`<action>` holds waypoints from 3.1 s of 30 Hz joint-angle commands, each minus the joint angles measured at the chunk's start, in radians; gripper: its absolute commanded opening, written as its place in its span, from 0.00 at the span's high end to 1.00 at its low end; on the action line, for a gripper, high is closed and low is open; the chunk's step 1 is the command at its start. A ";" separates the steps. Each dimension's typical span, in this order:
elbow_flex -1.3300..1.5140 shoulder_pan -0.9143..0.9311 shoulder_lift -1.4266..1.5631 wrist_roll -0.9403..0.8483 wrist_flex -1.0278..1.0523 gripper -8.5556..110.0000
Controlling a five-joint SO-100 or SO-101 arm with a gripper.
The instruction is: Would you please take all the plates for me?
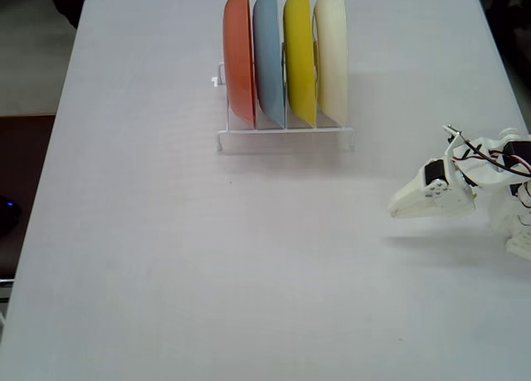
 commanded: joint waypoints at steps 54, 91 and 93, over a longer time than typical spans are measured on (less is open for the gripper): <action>-0.002 0.014 0.021 0.018 -0.009 0.93; -0.002 0.014 0.021 0.025 -0.008 0.93; -0.003 0.014 0.021 0.055 -0.023 0.93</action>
